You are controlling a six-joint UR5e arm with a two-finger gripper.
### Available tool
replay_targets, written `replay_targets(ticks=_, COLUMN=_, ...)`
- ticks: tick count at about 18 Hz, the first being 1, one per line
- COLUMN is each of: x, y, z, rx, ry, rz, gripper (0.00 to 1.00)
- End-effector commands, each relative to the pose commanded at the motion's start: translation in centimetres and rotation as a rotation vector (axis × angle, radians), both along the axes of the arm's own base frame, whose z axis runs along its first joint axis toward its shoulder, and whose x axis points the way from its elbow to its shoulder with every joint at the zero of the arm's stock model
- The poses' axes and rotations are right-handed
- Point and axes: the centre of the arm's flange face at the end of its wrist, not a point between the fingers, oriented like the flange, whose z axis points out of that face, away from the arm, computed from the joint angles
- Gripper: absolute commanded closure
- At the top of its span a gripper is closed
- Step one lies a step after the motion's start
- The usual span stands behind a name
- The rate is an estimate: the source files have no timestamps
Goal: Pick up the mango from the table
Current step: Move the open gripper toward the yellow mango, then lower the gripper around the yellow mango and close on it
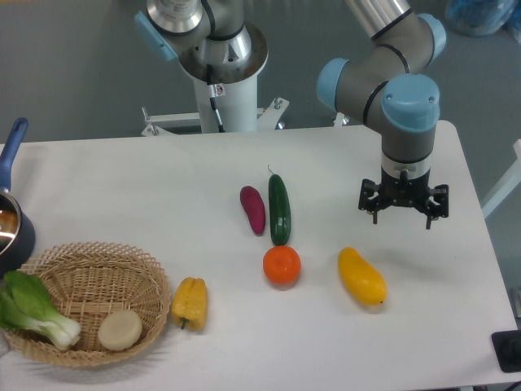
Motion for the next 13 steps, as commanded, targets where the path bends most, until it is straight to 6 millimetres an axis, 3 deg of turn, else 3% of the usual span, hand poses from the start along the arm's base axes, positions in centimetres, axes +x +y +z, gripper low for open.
replay_targets(ticks=4, x=0.2, y=1.2, z=-2.2, rx=0.054, ry=-0.057, rz=0.205, gripper=0.0)
replay_targets(ticks=13, x=1.6, y=5.9, z=-6.1, rx=0.083, ry=-0.133, rz=0.372, gripper=0.0)
